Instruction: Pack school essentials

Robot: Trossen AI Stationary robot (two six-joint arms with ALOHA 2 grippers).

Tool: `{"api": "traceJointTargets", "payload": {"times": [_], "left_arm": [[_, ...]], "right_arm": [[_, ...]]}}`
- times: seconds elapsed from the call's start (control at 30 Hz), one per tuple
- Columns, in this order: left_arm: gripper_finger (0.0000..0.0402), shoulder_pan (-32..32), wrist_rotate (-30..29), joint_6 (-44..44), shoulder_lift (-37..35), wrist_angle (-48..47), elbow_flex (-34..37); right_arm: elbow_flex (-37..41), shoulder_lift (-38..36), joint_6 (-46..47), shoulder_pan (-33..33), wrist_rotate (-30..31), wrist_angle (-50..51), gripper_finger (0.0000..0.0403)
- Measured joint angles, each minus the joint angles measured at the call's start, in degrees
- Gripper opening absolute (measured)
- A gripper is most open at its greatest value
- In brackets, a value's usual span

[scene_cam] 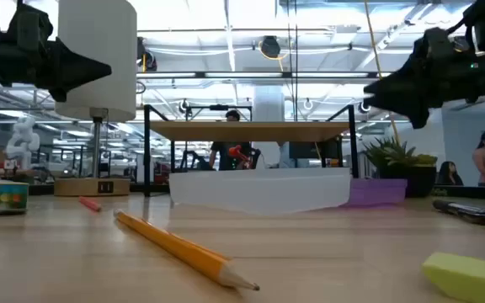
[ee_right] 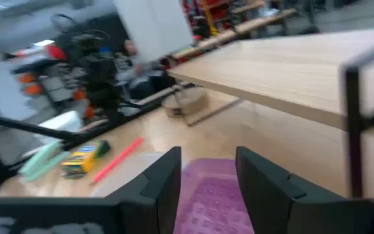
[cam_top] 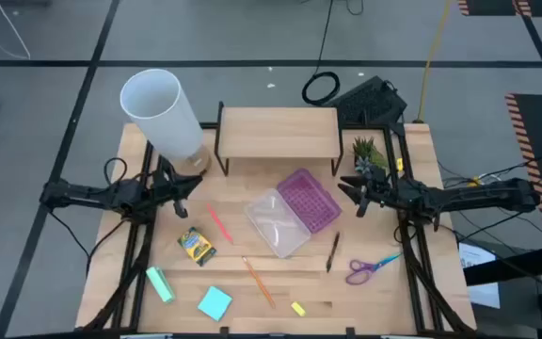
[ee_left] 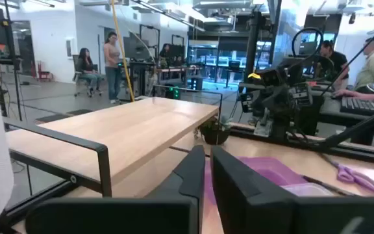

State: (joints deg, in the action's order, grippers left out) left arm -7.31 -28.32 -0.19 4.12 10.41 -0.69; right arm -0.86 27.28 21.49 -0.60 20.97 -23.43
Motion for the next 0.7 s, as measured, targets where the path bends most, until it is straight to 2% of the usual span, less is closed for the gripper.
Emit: {"api": "traceJointTargets", "payload": {"times": [0.13, 0.4, 0.53, 0.7], "left_arm": [[0.0049, -0.01, 0.0, 0.46, 0.01, -0.83, 0.0], [0.0125, -0.01, -0.02, -0.81, 0.02, -1.88, 0.0], [0.0146, -0.02, -0.02, -2.55, 0.02, -1.89, 0.0], [0.015, -0.02, -0.05, -4.06, 0.23, -1.77, 0.0]], "right_arm": [[0.0, 0.41, 0.38, 0.06, 1.66, -0.04, 0.0141], [0.0, 0.51, -1.09, 0.07, 1.73, -1.28, 0.0141], [0.02, 0.51, -0.4, 0.07, 1.42, -3.36, 0.0141], [0.0, 0.51, 1.0, 0.15, -5.98, -10.41, 0.0141]]}}
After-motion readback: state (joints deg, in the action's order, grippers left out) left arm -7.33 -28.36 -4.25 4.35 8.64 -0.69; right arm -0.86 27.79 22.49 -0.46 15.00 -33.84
